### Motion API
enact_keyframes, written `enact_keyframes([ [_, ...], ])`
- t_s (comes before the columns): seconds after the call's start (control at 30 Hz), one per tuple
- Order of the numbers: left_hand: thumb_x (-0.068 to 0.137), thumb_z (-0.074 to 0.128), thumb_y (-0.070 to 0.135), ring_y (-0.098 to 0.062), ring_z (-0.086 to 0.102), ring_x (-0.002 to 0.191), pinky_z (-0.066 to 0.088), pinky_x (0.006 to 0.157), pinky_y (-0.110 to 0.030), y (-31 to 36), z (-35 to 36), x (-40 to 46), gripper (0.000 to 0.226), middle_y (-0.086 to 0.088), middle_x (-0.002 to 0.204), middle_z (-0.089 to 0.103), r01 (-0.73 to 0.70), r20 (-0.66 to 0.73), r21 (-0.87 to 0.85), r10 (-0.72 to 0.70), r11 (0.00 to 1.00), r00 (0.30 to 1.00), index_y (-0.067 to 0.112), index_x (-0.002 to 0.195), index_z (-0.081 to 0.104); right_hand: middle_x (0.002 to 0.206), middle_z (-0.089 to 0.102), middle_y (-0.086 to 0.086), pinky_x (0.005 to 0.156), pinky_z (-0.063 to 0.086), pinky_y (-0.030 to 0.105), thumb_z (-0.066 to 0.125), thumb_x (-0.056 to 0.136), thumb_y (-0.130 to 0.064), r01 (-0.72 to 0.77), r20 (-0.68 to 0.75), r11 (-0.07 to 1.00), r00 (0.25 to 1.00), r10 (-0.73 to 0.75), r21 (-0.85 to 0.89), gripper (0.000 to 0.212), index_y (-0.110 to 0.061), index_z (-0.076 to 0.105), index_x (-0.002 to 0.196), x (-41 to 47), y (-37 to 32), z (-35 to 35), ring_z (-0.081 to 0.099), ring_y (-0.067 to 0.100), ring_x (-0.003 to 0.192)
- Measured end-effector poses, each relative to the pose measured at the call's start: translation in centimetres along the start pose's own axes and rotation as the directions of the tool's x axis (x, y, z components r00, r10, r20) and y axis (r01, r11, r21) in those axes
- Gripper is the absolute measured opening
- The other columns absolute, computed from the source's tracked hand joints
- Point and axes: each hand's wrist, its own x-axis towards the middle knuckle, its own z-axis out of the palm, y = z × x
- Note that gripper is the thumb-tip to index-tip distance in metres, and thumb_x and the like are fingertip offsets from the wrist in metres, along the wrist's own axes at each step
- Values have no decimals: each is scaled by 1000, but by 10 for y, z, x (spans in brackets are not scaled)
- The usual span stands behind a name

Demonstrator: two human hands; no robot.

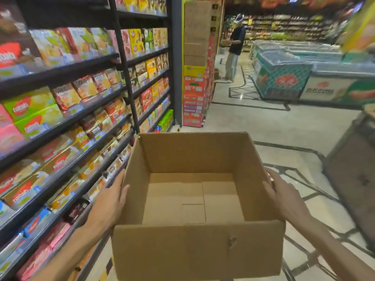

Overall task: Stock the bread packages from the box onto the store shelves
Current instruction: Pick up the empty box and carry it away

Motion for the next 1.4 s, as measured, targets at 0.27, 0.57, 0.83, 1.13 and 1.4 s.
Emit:
enact_keyframes([
  [0.27,105,34,45,-36,68,103,53,83,-46,79,32,111,53,-14,120,71,-135,45,5,135,991,990,31,155,27,104,74,4,71,48,39,49,107,-33,-118,-109,993,987,116,-14,32,-24,58,136,71,44,-59,66,26,89],
  [0.57,105,39,39,-32,72,100,53,77,-41,161,94,287,50,-10,114,75,-244,49,-18,245,969,968,29,154,32,127,73,2,76,50,39,48,106,-36,-221,-189,975,959,212,-30,37,-26,57,141,217,82,-74,69,26,110],
  [0.83,105,38,41,-27,72,82,56,68,-40,240,155,464,49,-7,98,76,-294,33,-28,295,955,955,29,153,33,114,77,9,74,44,44,46,106,-38,-267,-235,957,943,236,-114,32,-25,54,134,394,123,-90,68,39,106],
  [1.13,106,41,34,-32,70,100,52,75,-38,350,258,658,48,-11,118,73,-292,74,-30,294,956,953,26,153,37,120,76,8,73,39,38,47,107,-32,-252,-237,964,945,226,-88,37,-20,54,142,616,201,-97,68,36,112],
  [1.4,105,34,48,-32,69,108,54,80,-38,447,345,836,51,-7,127,70,-219,88,-4,219,976,972,37,154,30,110,77,11,76,46,41,45,107,-36,-257,-217,962,948,232,-94,38,-21,51,141,836,268,-120,71,36,104],
])
